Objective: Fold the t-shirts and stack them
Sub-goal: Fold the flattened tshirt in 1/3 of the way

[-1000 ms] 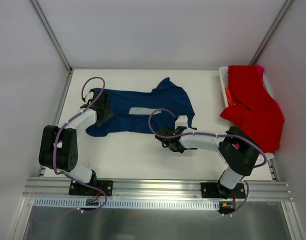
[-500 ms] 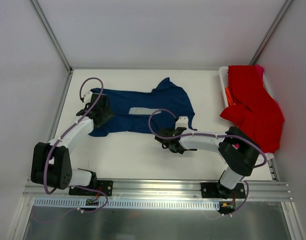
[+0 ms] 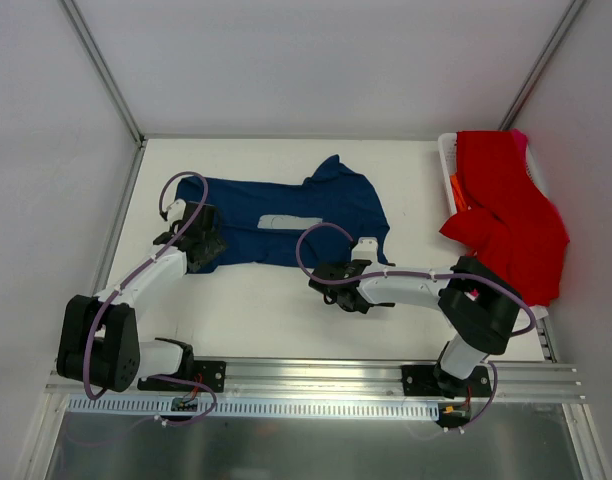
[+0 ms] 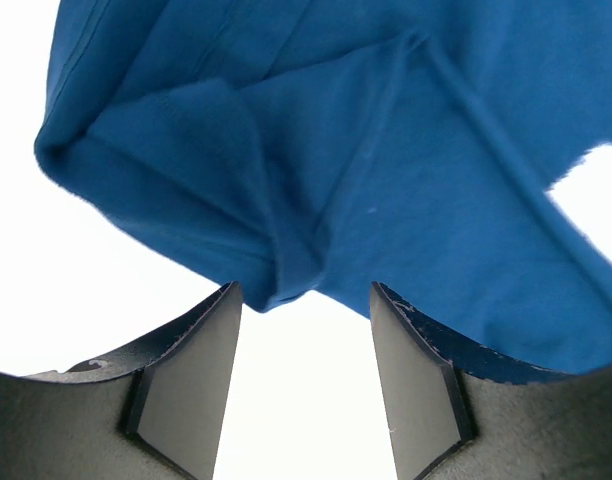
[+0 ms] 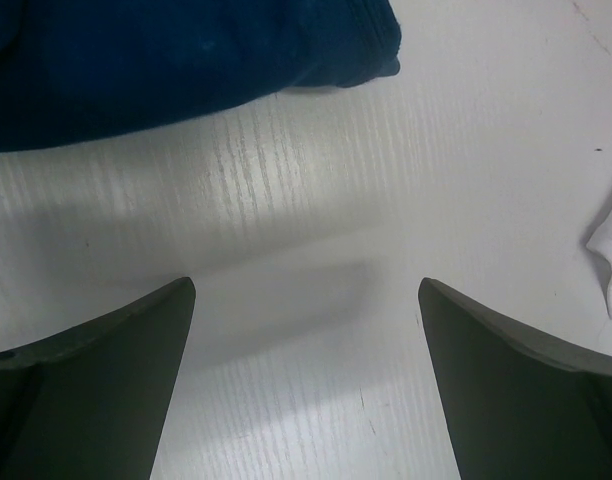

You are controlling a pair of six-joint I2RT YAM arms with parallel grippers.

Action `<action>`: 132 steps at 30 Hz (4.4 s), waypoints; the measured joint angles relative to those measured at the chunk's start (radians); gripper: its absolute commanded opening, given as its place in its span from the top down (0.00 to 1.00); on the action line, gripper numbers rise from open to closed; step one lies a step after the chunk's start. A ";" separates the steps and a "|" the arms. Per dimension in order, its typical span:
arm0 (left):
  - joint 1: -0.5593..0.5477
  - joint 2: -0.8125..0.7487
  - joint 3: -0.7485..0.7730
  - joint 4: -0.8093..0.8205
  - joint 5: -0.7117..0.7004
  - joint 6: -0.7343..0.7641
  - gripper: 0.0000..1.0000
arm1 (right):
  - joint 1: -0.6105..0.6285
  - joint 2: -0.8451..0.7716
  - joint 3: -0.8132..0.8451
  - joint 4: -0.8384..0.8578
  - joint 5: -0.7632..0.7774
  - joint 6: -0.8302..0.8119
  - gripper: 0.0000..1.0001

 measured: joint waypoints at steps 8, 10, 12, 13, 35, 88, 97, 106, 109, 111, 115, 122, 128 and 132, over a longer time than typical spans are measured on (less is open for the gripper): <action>0.000 0.035 -0.021 -0.005 -0.053 -0.015 0.46 | 0.018 -0.020 -0.024 -0.016 0.002 0.030 0.01; 0.000 0.052 -0.020 -0.005 -0.066 -0.015 0.46 | 0.020 -0.026 -0.032 -0.022 0.005 0.036 0.00; 0.000 0.066 -0.017 -0.005 -0.078 -0.014 0.46 | 0.021 -0.032 -0.039 -0.026 0.005 0.042 0.00; 0.000 0.074 -0.013 -0.005 -0.080 -0.014 0.46 | 0.021 -0.036 -0.043 -0.029 0.006 0.045 0.00; 0.002 0.154 -0.005 0.017 -0.132 -0.030 1.00 | 0.022 -0.043 -0.054 -0.043 0.010 0.060 0.01; 0.187 0.386 0.433 -0.032 -0.158 0.102 0.90 | 0.026 0.089 0.051 0.086 0.103 -0.027 0.01; 0.296 0.444 0.447 -0.041 -0.126 0.097 0.77 | 0.026 0.125 0.098 0.098 0.102 -0.058 0.00; 0.374 0.577 0.555 -0.057 -0.012 0.097 0.54 | 0.026 0.152 0.138 0.104 0.095 -0.109 0.01; 0.383 0.617 0.599 -0.057 0.031 0.097 0.40 | 0.026 0.165 0.157 0.105 0.093 -0.124 0.01; 0.391 0.647 0.636 -0.059 0.065 0.097 0.36 | 0.026 0.174 0.169 0.107 0.093 -0.130 0.01; 0.407 0.655 0.658 -0.057 0.108 0.096 0.32 | 0.025 0.181 0.187 0.100 0.084 -0.140 0.01; 0.408 0.507 0.632 -0.060 0.161 0.090 0.28 | 0.026 0.163 0.225 0.000 0.069 -0.163 0.00; 0.408 0.340 0.632 -0.040 0.182 0.069 0.26 | 0.026 0.035 0.286 -0.119 0.092 -0.180 0.01; 0.410 0.335 0.632 -0.031 0.184 0.034 0.26 | 0.025 -0.071 0.364 -0.185 0.123 -0.201 0.01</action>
